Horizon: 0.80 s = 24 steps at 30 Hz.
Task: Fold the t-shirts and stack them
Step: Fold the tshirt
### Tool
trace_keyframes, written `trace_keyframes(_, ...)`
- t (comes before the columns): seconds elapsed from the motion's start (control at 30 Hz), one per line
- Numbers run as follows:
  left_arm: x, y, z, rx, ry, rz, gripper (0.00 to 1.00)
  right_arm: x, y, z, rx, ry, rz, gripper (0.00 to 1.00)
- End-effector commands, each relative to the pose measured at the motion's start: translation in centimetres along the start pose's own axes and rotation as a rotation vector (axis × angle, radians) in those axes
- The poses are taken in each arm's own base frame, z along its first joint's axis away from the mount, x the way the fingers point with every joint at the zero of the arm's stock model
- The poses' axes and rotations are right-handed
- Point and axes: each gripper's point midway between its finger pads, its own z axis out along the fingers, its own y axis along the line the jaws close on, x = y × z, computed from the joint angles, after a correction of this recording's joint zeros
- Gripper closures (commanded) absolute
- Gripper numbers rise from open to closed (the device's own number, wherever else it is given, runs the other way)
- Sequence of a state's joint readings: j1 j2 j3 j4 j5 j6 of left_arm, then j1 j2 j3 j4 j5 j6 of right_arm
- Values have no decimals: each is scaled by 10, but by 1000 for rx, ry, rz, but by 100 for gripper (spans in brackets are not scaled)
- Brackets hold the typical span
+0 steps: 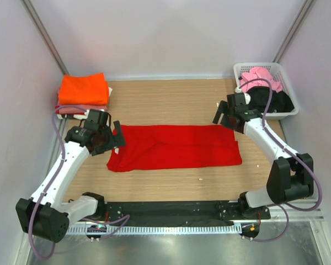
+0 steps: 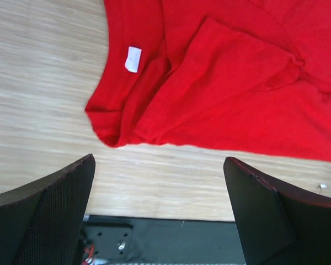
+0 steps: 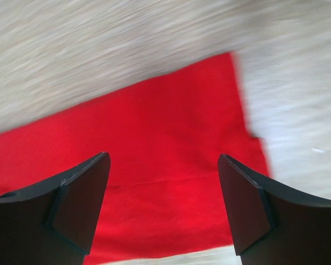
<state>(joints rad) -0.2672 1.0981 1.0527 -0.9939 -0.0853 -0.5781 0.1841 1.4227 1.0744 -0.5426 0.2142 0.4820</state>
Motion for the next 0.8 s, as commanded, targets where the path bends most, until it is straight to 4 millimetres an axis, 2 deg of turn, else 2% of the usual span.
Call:
trace_keyframes(0.0,1,-16,27,57,-12,-80,0,27,67,11,-267,97,-84,16)
trace_keyframes(0.07,5,-18,42,44,3,-104,0,35,78,20,-268,121,-117,16)
trace_keyframes(0.1,2,-22,49,48,-15,-103,0,48,83,32,-253,160,-140,16)
trace_keyframes(0.17,3,-26,66,44,-11,-114,0,60,84,43,-234,199,-157,17)
trace_keyframes(0.2,11,-25,80,17,29,-110,0,67,80,54,-187,208,-171,17)
trace_keyframes(0.27,17,-27,96,-7,63,-103,0,76,76,61,-154,231,-184,17)
trace_keyframes(0.3,25,-27,113,-31,103,-93,0,82,73,63,-137,240,-190,17)
trace_keyframes(0.4,32,-35,136,-39,138,-81,0,106,62,71,-76,280,-210,17)
trace_keyframes(0.43,40,-33,149,-63,173,-75,0,115,63,70,-76,293,-222,17)
trace_keyframes(0.5,37,-33,162,-87,175,-67,0,135,61,68,-73,328,-230,16)
trace_keyframes(0.53,43,-28,174,-122,205,-58,0,146,67,61,-87,336,-255,16)
trace_keyframes(0.57,41,-28,179,-135,207,-49,0,155,69,58,-91,345,-250,16)
trace_keyframes(0.6,27,-37,183,-124,189,-39,0,173,63,54,-85,373,-268,15)
trace_keyframes(0.63,31,-35,194,-150,218,-26,0,184,63,50,-87,385,-277,14)
trace_keyframes(0.67,27,-36,197,-165,224,-16,0,198,70,40,-114,392,-296,14)
trace_keyframes(0.7,2,-52,201,-148,188,-11,0,219,61,34,-105,431,-286,13)
trace_keyframes(0.73,-8,-56,204,-154,181,4,0,230,62,29,-114,443,-281,13)
trace_keyframes(0.77,-2,-54,218,-193,230,23,0,250,75,15,-166,451,-319,13)
